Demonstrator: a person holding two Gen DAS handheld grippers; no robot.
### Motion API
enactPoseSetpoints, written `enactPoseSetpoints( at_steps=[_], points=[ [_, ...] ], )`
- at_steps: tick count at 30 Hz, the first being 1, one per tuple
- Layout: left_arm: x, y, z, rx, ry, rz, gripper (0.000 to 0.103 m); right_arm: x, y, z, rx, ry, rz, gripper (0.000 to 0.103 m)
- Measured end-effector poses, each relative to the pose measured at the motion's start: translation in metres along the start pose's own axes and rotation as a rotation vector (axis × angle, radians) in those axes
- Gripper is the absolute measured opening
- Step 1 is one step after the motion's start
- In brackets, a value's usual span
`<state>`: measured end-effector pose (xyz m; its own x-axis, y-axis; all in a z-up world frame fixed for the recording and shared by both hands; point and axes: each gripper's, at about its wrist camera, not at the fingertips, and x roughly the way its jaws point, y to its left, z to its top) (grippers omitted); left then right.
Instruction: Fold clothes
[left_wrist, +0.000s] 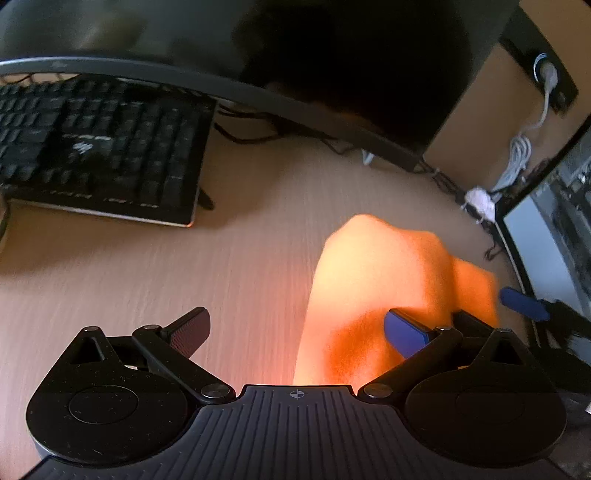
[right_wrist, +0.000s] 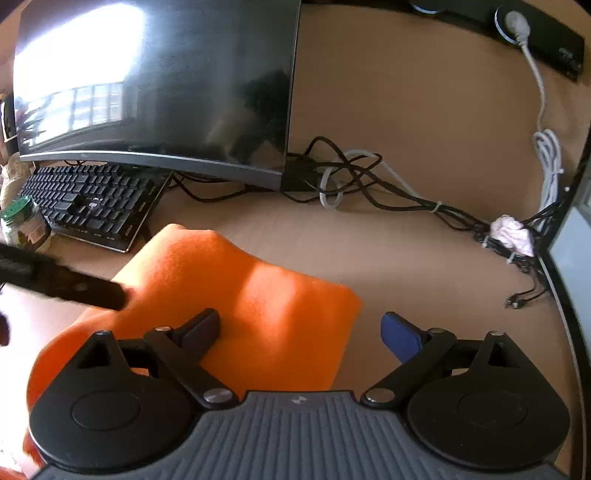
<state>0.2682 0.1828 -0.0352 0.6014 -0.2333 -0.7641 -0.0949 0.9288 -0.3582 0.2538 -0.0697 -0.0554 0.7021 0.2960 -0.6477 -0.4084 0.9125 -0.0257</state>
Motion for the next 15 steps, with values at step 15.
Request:
enactPoseSetpoints(
  at_steps=[15],
  points=[
    [-0.001, 0.021, 0.008, -0.002, 0.004, 0.069, 0.103, 0.029, 0.034, 0.002, -0.213, -0.019, 0.101, 0.100]
  ],
)
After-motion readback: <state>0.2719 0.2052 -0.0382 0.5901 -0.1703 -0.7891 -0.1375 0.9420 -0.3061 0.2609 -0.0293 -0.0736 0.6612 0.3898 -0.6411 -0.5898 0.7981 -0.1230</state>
